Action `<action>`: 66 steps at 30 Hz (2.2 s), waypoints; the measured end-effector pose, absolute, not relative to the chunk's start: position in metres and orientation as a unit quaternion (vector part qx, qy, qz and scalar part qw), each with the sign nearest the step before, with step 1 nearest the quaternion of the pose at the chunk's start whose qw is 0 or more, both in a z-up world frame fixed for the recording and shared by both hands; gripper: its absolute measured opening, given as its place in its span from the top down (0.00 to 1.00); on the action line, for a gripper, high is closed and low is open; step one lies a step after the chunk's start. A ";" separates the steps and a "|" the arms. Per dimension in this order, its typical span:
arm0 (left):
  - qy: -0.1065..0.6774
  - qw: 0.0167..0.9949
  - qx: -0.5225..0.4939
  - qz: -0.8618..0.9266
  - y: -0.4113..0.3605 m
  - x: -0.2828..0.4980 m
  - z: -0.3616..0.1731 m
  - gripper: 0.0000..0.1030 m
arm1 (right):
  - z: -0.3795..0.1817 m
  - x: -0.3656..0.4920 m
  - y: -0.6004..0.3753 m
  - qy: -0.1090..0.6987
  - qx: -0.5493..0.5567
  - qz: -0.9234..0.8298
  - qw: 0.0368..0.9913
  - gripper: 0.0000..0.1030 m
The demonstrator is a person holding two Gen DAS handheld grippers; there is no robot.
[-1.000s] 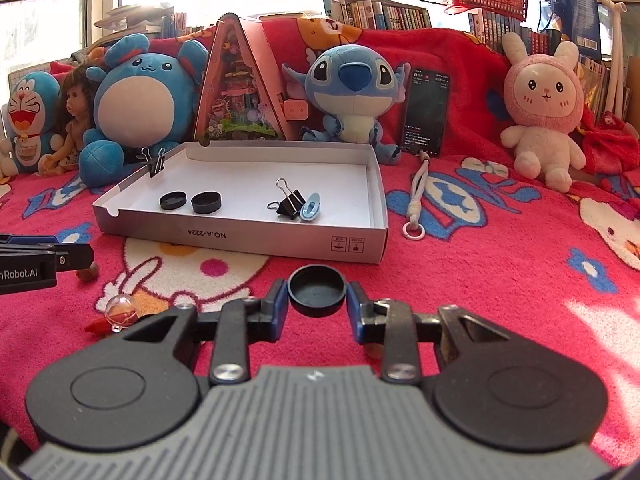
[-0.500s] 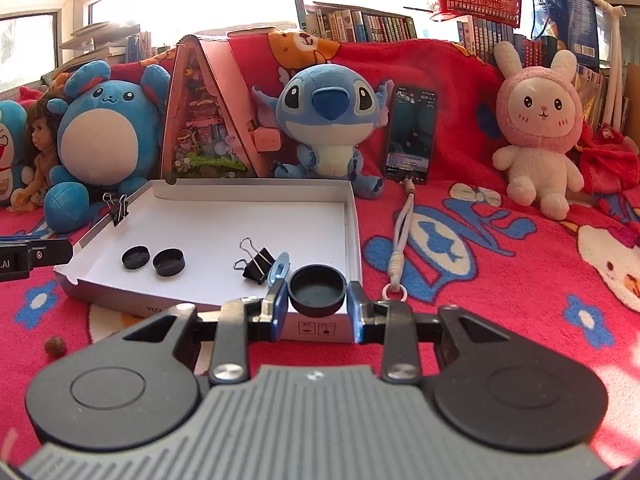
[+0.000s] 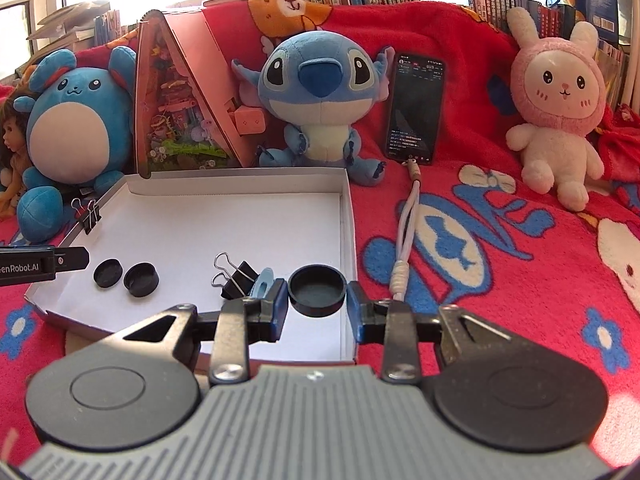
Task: Organize rigid objects
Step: 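Carry the red stick with the left tool while the right tool carries the lid into the box, then open the left tool over a black lid while the right tool releases its lid by the blue clip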
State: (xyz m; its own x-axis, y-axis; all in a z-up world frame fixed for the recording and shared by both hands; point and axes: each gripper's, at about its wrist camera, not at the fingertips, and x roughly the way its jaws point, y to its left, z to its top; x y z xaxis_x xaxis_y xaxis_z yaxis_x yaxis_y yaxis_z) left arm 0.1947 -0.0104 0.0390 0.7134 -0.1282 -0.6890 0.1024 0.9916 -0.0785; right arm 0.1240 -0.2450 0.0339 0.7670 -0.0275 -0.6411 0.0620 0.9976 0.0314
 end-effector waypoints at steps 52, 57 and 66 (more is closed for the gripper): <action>0.414 0.907 -0.008 -0.078 -0.028 0.228 0.022 0.53 | 0.008 0.179 -0.255 0.407 0.123 0.014 0.905 0.44; 0.401 0.912 -0.005 -0.085 -0.029 0.221 0.029 0.40 | 0.015 0.174 -0.254 0.396 0.117 0.019 0.911 0.38; 0.373 0.923 0.016 -0.094 -0.032 0.202 0.044 0.30 | 0.023 0.161 -0.250 0.380 0.099 0.027 0.919 0.32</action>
State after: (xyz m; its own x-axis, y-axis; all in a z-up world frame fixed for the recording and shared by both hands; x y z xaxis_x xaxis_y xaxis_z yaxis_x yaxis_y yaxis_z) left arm 0.2015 -0.0320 0.0436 0.7046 -0.1615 -0.6910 0.1857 0.9818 -0.0401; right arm 0.1607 -0.2501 0.0230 0.7103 0.1251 -0.6927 0.0248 0.9790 0.2022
